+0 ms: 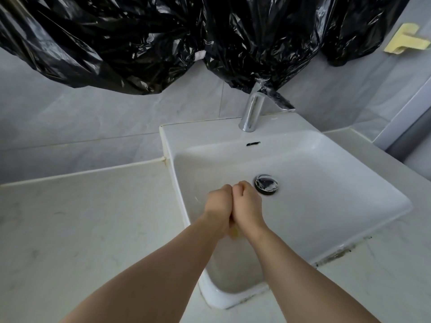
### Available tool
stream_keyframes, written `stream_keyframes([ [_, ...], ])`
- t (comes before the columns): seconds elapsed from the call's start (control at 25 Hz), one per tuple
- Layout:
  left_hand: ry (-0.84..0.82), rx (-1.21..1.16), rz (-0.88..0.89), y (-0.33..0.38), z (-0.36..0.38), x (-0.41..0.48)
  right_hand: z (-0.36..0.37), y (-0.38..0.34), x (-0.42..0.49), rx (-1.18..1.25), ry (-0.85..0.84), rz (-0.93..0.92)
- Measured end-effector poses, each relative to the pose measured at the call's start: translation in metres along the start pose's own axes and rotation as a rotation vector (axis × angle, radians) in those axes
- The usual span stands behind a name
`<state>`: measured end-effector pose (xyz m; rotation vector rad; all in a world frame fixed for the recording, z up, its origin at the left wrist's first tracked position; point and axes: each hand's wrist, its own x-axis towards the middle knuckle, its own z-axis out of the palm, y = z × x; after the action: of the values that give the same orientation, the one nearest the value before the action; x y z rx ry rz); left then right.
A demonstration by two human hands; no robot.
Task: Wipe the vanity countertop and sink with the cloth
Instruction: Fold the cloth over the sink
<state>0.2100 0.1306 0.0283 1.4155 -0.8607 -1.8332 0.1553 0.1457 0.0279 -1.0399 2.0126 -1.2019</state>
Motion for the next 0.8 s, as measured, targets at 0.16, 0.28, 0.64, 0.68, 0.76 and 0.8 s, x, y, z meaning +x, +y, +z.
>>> stream_keyframes([
  [0.16,-0.018,0.119,0.046,0.004,0.001,0.000,0.001,-0.001,0.003,-0.013,0.058,-0.005],
  [0.28,-0.024,0.185,0.064,0.005,0.004,0.001,0.000,0.001,0.004,-0.007,0.082,0.005],
  [0.64,0.060,0.426,0.348,0.003,-0.008,-0.008,-0.009,0.006,-0.004,0.123,-0.099,0.116],
  [0.68,0.058,0.435,0.396,0.005,-0.015,-0.012,-0.014,0.004,-0.008,0.096,-0.129,0.124],
  [0.76,-0.017,0.372,0.475,0.013,-0.031,-0.030,-0.026,-0.006,-0.022,0.061,-0.118,0.056],
  [0.8,-0.057,0.327,0.503,0.017,-0.038,-0.042,-0.031,-0.014,-0.032,0.107,-0.104,-0.003],
])
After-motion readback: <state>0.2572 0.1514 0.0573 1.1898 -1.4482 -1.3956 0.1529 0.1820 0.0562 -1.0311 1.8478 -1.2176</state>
